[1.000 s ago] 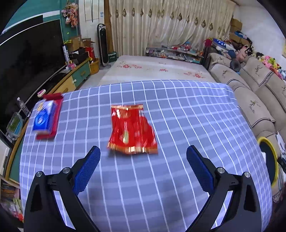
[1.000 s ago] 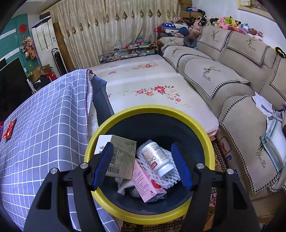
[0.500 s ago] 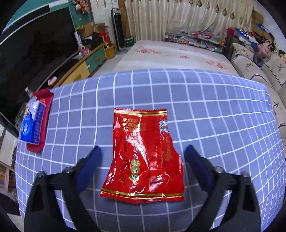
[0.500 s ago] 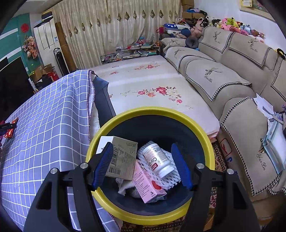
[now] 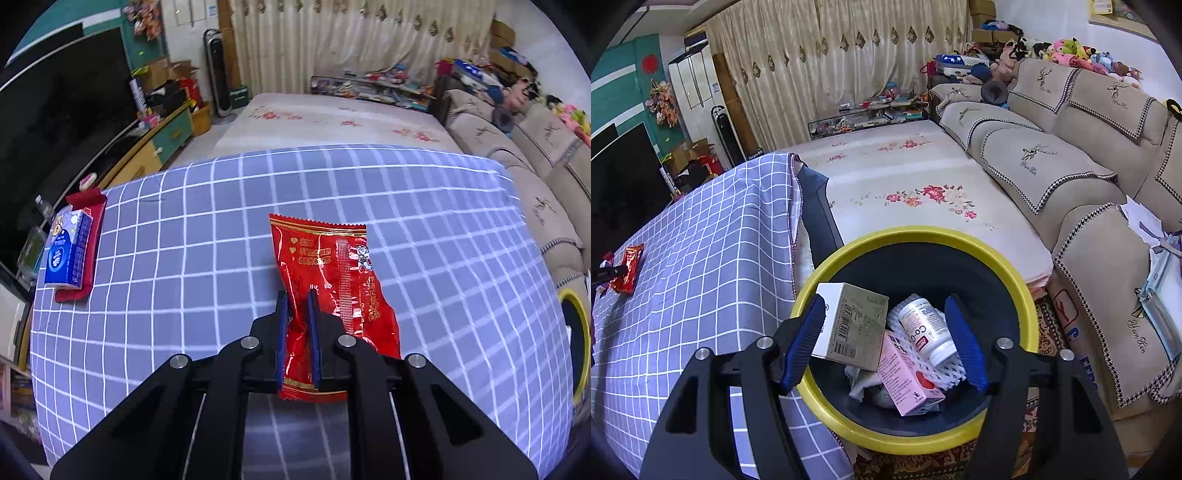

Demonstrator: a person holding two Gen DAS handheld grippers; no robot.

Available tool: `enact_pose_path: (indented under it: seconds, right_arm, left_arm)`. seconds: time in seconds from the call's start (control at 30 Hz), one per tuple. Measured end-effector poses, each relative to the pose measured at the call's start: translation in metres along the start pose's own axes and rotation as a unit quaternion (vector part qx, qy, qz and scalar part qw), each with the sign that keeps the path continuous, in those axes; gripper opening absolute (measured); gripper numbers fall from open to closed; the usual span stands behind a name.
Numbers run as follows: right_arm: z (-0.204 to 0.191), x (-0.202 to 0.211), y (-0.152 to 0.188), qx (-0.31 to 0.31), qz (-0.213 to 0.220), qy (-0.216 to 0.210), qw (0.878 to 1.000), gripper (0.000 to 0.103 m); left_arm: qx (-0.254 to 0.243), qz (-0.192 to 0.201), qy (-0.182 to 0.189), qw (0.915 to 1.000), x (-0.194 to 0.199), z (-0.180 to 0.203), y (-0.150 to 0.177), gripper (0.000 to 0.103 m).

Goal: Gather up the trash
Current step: 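Grasp the red snack packet with the left gripper, then carry the red packet into the bin and open the left gripper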

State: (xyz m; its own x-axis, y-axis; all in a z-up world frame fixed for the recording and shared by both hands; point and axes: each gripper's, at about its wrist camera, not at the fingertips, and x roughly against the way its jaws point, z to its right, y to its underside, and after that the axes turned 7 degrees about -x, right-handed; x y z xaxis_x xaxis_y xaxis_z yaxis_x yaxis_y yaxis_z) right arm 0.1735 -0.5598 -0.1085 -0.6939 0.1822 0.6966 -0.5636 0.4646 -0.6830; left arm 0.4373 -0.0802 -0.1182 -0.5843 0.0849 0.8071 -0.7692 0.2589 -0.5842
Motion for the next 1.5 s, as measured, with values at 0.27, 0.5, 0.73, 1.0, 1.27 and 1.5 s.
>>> enact_pose_path:
  seconds: [0.27, 0.5, 0.73, 1.0, 1.27, 1.5]
  right_arm:
    - [0.008, 0.019, 0.0, -0.005, 0.017, -0.001, 1.0, 0.064]
    - [0.032, 0.048, -0.002, -0.013, 0.047, 0.017, 0.999, 0.064]
    - [0.078, 0.078, 0.003, -0.026, 0.07, 0.051, 0.996, 0.065]
    - [0.129, 0.09, 0.012, -0.058, 0.072, 0.066, 0.994, 0.065]
    - [0.149, 0.09, 0.017, -0.072, 0.071, 0.062, 0.993, 0.065]
    - [0.15, 0.092, 0.017, -0.078, 0.075, 0.055, 0.993, 0.065]
  left_arm:
    - [-0.066, 0.039, 0.045, 0.996, 0.068, 0.061, 0.021, 0.011]
    - [-0.153, 0.079, 0.095, 0.9806, 0.119, 0.164, 0.019, 0.011]
    - [-0.228, 0.08, 0.173, 0.9547, 0.129, 0.297, 0.012, 0.011]
    - [-0.286, 0.054, 0.224, 0.9303, 0.116, 0.43, 0.026, 0.011]
    - [-0.305, 0.017, 0.216, 0.9274, 0.082, 0.484, 0.039, 0.011]
    - [-0.301, -0.007, 0.196, 0.9334, 0.045, 0.491, 0.043, 0.061]
